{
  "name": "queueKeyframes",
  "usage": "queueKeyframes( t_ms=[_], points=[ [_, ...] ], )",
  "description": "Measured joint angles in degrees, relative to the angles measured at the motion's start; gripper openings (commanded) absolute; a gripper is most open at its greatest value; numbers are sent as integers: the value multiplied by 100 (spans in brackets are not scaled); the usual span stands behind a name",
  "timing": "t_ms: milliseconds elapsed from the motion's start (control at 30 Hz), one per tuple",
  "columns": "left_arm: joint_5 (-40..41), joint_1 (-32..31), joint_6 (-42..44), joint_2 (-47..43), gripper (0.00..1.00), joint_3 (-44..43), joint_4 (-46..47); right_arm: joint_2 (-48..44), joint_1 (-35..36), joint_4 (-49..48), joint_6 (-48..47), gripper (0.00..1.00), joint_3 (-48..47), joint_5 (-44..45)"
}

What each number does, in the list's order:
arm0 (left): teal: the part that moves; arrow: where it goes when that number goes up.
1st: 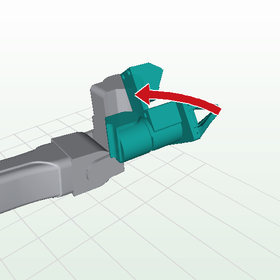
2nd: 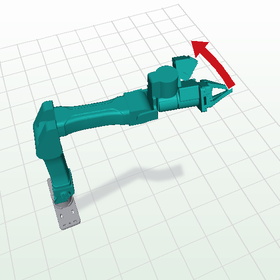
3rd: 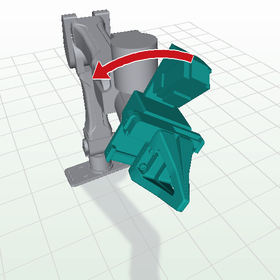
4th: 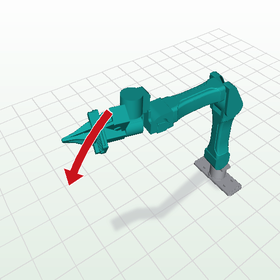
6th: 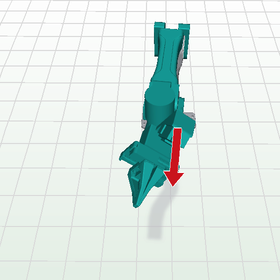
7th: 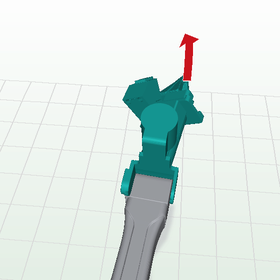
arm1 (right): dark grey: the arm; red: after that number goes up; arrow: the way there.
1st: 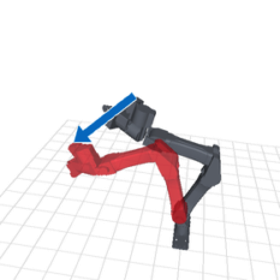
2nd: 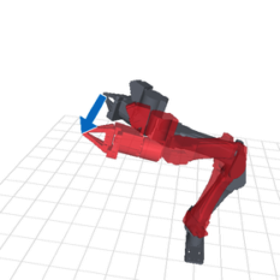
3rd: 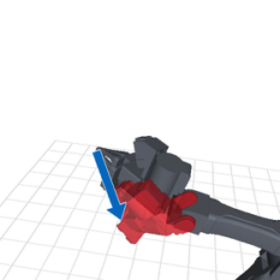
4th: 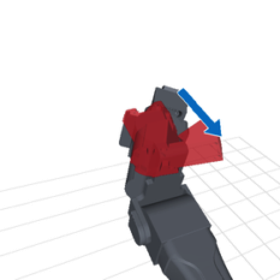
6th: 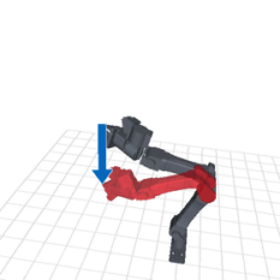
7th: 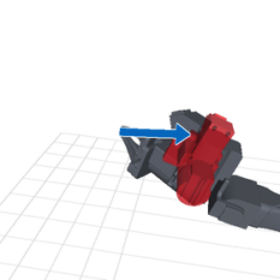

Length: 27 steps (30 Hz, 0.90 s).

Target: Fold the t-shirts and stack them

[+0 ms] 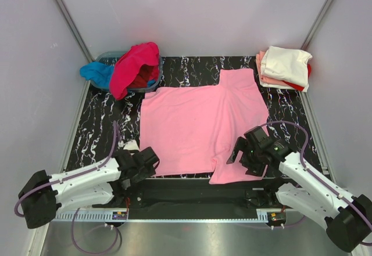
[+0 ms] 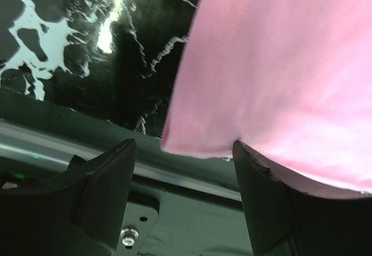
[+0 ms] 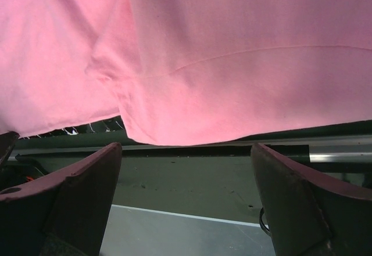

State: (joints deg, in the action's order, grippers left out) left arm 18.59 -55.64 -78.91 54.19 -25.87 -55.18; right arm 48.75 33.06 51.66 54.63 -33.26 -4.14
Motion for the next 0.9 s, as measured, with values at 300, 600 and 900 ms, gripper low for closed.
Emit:
queueKeyframes(
  t_ms=[300, 600, 900],
  points=[
    [11, 398, 247, -433, 55, 175, 162, 131, 2, -258, -28, 100, 236, -68],
    [76, 719, 647, -693, 0, 221, 142, 157, 2, -278, -61, 100, 297, -101],
    [511, 870, 1025, -850, 0, -212, 330, 619, 369, 223, -107, 100, -92, 267]
  ],
)
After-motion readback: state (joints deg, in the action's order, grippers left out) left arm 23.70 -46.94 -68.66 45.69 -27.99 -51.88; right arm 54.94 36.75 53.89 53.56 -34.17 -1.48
